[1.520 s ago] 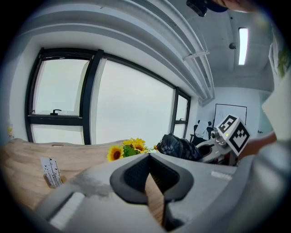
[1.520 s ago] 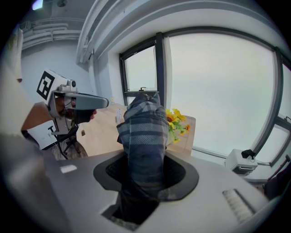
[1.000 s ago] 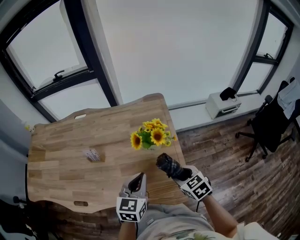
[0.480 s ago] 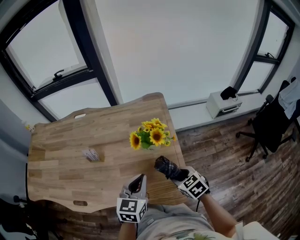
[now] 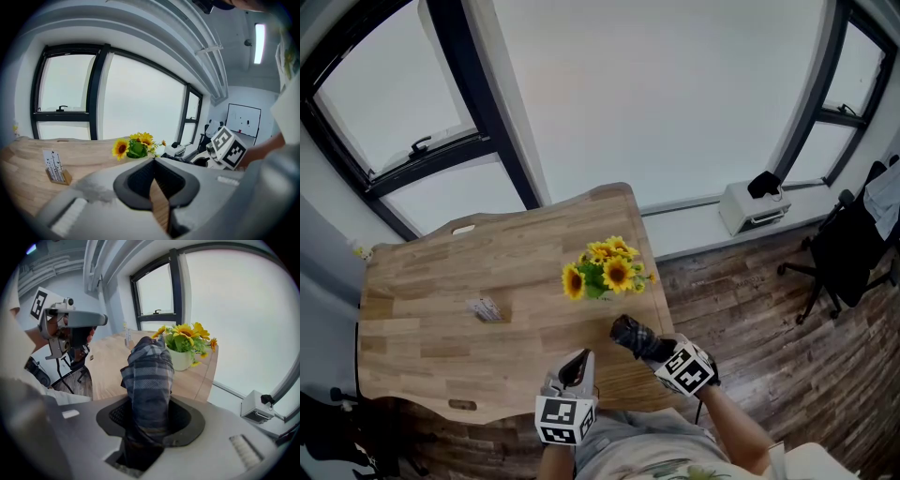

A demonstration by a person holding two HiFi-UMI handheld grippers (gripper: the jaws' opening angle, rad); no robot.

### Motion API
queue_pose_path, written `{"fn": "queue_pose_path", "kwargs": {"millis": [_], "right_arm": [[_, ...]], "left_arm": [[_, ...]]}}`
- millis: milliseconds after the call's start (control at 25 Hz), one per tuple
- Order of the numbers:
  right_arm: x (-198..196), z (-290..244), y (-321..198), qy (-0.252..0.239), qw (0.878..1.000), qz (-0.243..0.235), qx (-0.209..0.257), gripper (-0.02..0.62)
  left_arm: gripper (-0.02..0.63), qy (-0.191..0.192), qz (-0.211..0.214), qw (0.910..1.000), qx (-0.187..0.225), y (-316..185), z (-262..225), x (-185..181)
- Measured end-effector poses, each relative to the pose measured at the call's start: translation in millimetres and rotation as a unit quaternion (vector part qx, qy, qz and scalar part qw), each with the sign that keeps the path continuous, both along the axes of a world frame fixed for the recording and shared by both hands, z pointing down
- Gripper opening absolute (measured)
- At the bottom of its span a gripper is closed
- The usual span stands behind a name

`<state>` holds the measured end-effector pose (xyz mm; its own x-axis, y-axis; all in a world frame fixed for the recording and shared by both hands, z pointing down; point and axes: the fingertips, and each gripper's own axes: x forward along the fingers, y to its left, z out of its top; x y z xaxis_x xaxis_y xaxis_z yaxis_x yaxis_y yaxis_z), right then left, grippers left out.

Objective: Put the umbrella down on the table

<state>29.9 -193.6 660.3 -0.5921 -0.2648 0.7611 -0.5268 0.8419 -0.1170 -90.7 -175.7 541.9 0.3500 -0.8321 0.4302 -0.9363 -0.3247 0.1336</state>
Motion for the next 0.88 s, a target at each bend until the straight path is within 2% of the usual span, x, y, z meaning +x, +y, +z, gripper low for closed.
{"fn": "queue_pose_path", "kwargs": {"millis": [880], "right_arm": [[-10, 52, -9, 0.049, 0.997, -0.040, -0.042, 0.170]], "left_arm": [[0.002, -0.026, 0.032, 0.9987, -0.030, -31, 18, 5]]}}
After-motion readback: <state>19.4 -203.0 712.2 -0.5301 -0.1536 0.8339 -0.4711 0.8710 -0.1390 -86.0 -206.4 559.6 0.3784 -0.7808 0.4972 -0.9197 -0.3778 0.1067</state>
